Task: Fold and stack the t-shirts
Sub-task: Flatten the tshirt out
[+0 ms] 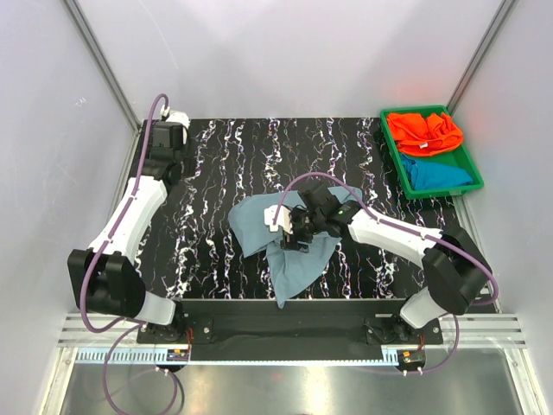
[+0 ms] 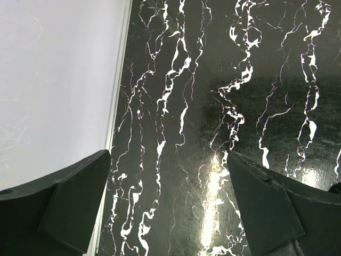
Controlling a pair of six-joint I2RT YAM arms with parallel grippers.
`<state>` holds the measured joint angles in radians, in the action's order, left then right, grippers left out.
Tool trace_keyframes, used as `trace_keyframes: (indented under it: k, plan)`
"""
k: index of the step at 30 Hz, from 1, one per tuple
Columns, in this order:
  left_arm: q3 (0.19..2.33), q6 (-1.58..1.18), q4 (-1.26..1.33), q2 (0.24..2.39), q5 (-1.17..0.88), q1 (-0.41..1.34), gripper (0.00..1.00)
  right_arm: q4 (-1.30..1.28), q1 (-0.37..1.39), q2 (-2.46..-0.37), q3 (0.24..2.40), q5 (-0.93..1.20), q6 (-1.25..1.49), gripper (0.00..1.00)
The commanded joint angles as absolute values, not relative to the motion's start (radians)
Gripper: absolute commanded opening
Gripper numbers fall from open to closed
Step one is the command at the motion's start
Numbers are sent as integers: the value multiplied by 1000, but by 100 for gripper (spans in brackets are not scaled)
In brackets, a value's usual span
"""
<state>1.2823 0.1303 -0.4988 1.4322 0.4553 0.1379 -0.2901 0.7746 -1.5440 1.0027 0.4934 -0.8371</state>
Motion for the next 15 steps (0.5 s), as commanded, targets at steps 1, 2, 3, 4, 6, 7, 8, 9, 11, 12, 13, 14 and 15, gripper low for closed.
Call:
trace_keyframes:
  k: [1, 2, 3, 4, 6, 7, 8, 9, 11, 12, 13, 14, 15]
  plan:
    - [1318, 126, -459, 1439, 445, 135, 98, -305, 784, -1551, 1031, 472, -770, 74]
    - [1318, 124, -460, 1433, 445, 135, 98, -311, 785, -1549, 1031, 474, -769, 75]
    - [1316, 124, -463, 1430, 443, 135, 98, -331, 787, -1551, 1035, 482, -769, 76]
    - [1313, 120, -465, 1425, 443, 135, 98, -339, 788, -1552, 1035, 483, -767, 78]
    - [1307, 117, -468, 1416, 439, 135, 98, -356, 790, -1552, 1037, 488, -764, 81]
    - [1305, 114, -469, 1411, 437, 135, 98, -363, 792, -1554, 1037, 491, -764, 85]
    - [1301, 112, -469, 1408, 437, 135, 98, -367, 790, -1555, 1035, 495, -761, 86]
    - [1298, 112, -469, 1407, 437, 135, 98, -368, 792, -1557, 1034, 499, -756, 87]
    - [1290, 110, -471, 1405, 437, 135, 98, -367, 795, -1560, 1029, 503, -747, 89]
    - [1287, 110, -471, 1404, 437, 135, 98, -358, 799, -1562, 1019, 502, -739, 89]
    - [1285, 106, -471, 1402, 436, 135, 98, -350, 801, -1562, 1014, 500, -738, 89]
    - [1285, 104, -471, 1402, 434, 135, 98, -344, 805, -1562, 1005, 497, -735, 89]
    - [1289, 101, -475, 1402, 433, 135, 98, -338, 808, -1562, 1002, 495, -732, 89]
